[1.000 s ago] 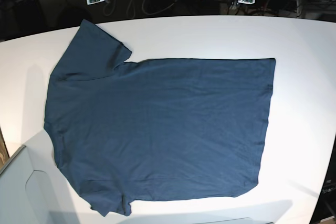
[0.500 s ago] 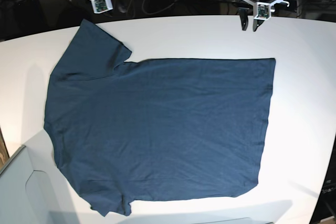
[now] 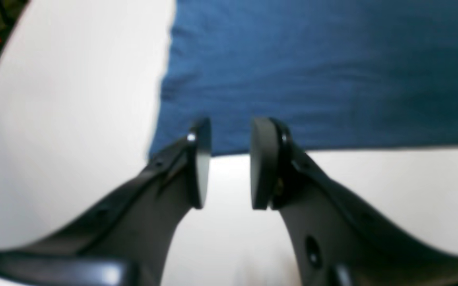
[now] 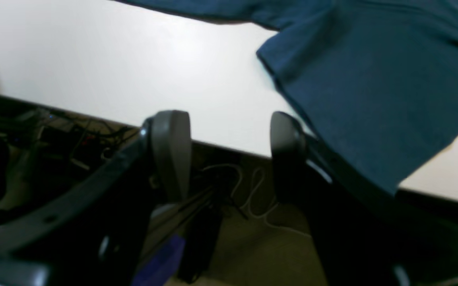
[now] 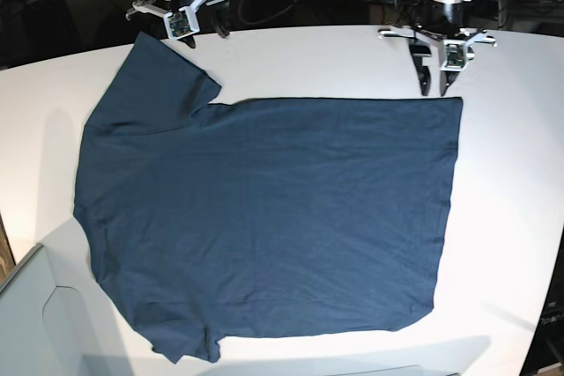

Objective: Fold the T-shirt properly
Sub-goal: 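Move both grippers out toward the shirt's shoulder corners, then grasp the shoulder corners of the blue shirt with both grippers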

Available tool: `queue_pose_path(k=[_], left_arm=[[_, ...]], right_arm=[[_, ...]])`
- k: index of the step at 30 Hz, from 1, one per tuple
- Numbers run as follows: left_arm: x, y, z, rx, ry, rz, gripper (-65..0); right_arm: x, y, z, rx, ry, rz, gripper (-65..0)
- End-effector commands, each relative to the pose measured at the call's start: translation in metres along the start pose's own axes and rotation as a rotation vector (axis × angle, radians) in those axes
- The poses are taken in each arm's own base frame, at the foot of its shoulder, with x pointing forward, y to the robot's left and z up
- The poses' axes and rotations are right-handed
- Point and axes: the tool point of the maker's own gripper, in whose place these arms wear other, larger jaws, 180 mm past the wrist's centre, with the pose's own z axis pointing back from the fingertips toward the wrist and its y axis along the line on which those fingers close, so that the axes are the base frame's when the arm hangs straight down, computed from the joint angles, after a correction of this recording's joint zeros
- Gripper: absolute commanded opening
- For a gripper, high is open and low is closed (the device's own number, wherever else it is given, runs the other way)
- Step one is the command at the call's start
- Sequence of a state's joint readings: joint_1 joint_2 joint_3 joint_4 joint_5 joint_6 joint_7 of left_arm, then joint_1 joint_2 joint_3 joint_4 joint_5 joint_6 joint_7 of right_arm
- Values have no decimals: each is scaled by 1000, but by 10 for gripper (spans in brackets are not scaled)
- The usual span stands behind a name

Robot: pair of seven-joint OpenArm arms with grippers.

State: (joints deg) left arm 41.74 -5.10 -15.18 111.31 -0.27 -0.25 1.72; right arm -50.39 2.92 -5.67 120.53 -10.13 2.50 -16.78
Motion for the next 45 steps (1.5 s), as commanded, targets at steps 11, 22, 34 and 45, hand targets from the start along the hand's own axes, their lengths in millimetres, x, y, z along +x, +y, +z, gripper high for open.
queue_pose_path(k=[11, 22, 34, 45], left_arm=[[-15, 50, -45, 124, -24, 155, -423], [-44, 79, -66, 134, 19, 372, -407], [-47, 79, -75, 142, 21, 394, -407], [-63, 80, -80, 156, 57, 413, -407]], right_arm=[[3, -5, 5, -2, -17, 18, -347], [2, -7, 6, 2, -13, 40, -347], [-2, -9, 4, -1, 16, 43, -347], [-4, -9, 2, -1, 32, 45, -347]])
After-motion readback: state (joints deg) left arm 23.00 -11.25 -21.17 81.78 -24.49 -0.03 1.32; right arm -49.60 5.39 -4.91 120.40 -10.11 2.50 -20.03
